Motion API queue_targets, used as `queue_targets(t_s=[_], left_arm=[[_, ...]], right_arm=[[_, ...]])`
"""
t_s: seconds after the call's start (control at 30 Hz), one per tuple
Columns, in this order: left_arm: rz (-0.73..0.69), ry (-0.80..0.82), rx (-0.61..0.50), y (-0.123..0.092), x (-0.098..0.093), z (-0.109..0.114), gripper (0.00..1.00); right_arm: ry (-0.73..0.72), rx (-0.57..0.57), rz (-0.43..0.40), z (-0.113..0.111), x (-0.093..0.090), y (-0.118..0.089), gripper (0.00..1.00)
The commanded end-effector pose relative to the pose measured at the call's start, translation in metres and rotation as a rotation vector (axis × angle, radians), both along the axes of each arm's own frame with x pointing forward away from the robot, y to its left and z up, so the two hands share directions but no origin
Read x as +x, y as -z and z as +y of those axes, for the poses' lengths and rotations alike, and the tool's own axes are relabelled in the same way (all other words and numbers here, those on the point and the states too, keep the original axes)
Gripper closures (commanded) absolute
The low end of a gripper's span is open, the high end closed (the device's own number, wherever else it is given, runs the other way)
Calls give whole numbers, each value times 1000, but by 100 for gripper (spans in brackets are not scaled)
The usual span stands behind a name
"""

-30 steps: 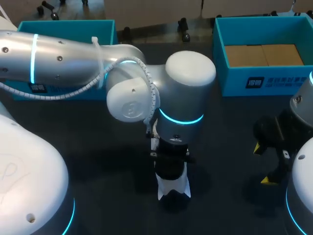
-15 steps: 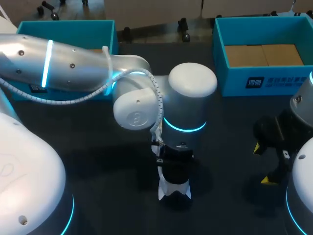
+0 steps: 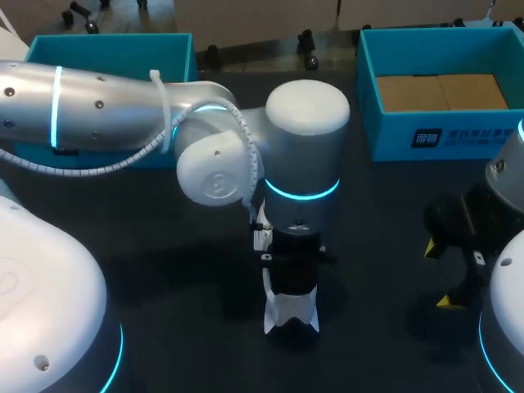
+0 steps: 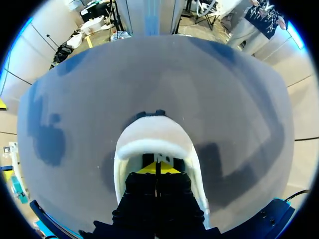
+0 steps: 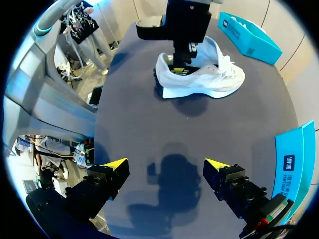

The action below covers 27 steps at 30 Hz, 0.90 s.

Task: Take the shoe out of the shoebox, open the shoe tongue, remove and reinsert the insole, then place the shoe into the shoebox

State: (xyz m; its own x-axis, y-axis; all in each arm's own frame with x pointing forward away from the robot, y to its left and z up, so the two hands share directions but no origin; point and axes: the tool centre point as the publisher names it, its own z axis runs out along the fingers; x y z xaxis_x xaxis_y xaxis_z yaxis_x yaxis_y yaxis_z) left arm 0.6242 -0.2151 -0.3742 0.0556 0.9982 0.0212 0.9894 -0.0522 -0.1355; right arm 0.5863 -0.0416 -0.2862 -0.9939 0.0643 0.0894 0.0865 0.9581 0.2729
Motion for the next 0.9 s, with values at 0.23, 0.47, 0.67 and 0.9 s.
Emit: queue_targets(t_s=[0.23,0.47,0.67,0.9], left_arm=[[39,8,69,28,-12,-6,100],[-10,-15,101,49,-1,-7,100],[-67,-66,78,49,12,-6,100],[-77,-74,4,14,18,2,100]], right_arm=[[1,-1,-3,0,-2,1,0],[1,-1,-3,0,-2,1,0],[1,-1,-3,0,-2,1,0],[1,-1,-3,0,-2,1,0]])
